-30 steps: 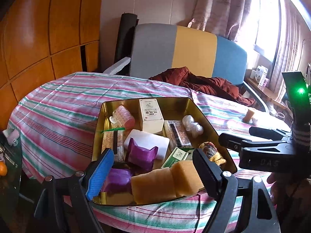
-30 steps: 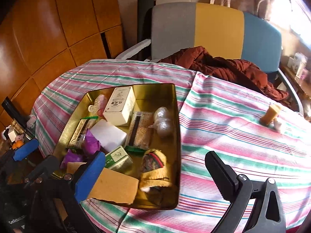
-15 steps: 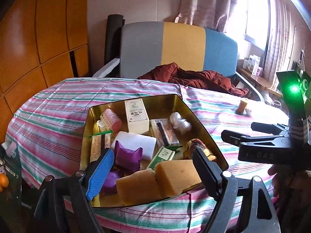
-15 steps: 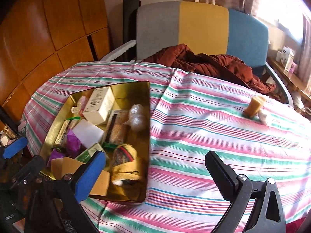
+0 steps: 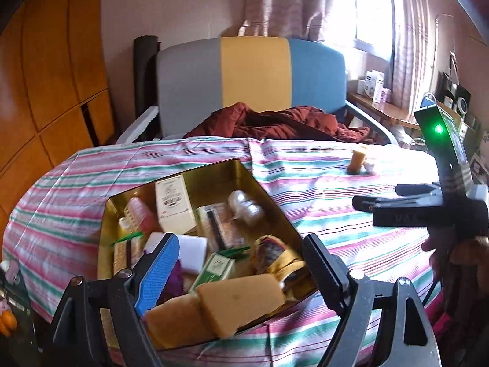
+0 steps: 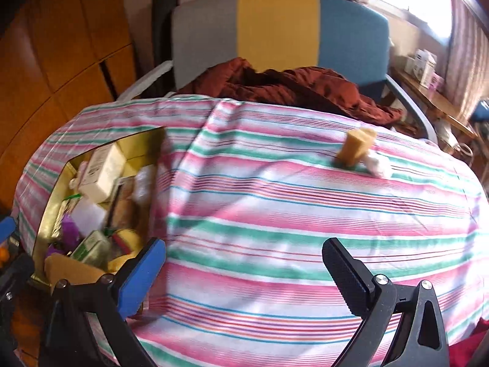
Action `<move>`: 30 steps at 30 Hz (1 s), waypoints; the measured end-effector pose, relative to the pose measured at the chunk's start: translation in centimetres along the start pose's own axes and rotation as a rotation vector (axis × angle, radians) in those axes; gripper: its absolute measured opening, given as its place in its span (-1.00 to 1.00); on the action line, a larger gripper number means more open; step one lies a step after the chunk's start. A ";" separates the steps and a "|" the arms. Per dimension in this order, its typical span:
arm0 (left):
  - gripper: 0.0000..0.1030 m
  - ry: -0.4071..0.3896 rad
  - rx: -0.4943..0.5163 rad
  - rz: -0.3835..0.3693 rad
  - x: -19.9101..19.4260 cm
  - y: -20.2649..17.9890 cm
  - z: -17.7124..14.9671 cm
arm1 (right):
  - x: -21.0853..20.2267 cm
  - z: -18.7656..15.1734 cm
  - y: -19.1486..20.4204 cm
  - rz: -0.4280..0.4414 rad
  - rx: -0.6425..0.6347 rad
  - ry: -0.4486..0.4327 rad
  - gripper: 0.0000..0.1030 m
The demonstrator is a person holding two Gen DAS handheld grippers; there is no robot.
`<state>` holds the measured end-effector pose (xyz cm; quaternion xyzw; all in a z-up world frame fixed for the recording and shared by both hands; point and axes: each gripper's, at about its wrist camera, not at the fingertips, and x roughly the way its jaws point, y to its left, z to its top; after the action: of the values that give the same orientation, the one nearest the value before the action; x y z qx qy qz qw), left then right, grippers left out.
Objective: Organize objects
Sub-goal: 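Return both tools to the table and grasp the wrapped white ball with the right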
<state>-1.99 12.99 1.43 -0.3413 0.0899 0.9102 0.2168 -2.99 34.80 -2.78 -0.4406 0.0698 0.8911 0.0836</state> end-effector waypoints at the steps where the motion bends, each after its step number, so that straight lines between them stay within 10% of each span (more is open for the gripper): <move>1: 0.64 0.003 0.011 -0.008 0.2 -0.5 0.2 | 0.0 0.2 -0.6 -0.007 0.010 0.001 1.00; 30: 0.64 0.136 0.121 -0.150 7.3 -8.7 2.3 | 6.4 5.2 -20.4 -0.190 0.231 0.068 0.96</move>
<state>-4.26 23.89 -1.85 -0.3943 0.1335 0.8591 0.2978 -6.57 56.26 -5.83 -0.4626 0.1330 0.8497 0.2151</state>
